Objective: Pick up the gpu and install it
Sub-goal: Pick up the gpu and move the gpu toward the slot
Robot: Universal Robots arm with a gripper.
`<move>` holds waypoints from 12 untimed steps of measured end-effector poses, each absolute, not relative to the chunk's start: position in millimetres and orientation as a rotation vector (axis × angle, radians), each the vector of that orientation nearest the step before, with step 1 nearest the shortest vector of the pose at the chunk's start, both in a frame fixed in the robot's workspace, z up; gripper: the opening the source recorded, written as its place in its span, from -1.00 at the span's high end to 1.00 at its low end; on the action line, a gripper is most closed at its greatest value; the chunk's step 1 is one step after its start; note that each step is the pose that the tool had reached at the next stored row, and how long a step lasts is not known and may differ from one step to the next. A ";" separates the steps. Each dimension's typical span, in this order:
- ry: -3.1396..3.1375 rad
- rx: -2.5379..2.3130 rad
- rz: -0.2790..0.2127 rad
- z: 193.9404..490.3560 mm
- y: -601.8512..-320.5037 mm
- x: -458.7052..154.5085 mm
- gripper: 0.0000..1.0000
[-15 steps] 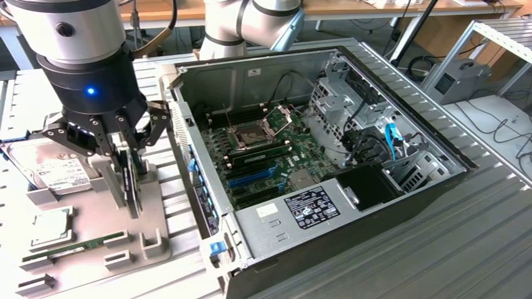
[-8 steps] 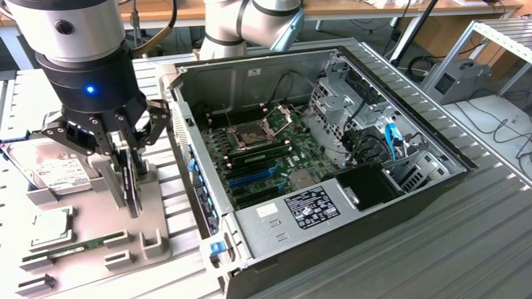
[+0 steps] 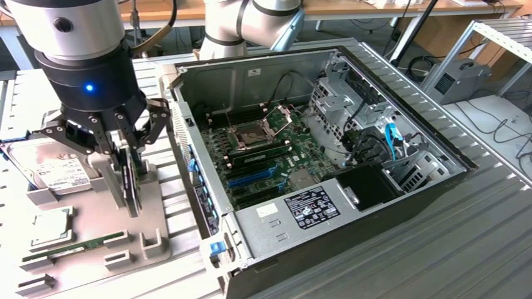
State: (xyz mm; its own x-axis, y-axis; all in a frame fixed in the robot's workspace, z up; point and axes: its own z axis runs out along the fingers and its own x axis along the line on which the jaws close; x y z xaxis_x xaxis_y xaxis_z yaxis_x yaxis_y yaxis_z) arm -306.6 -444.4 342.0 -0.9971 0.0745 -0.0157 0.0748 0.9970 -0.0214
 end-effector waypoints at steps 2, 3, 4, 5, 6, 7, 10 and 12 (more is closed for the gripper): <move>3.124 0.117 -0.034 342.7 -444.4 -306.6 0.42; 3.124 0.117 -0.034 343.0 -444.4 -306.6 0.42; 3.124 0.117 -0.034 343.2 -444.4 -306.6 0.42; 3.124 0.117 -0.034 343.4 -444.4 -306.6 0.42; 3.124 0.117 -0.034 343.6 -444.4 -306.6 0.42; 3.124 0.117 -0.034 343.7 -444.4 -306.6 0.42; 3.124 0.117 -0.034 344.6 -444.4 -306.6 0.42; 3.124 0.117 -0.034 344.9 -444.4 -306.6 0.42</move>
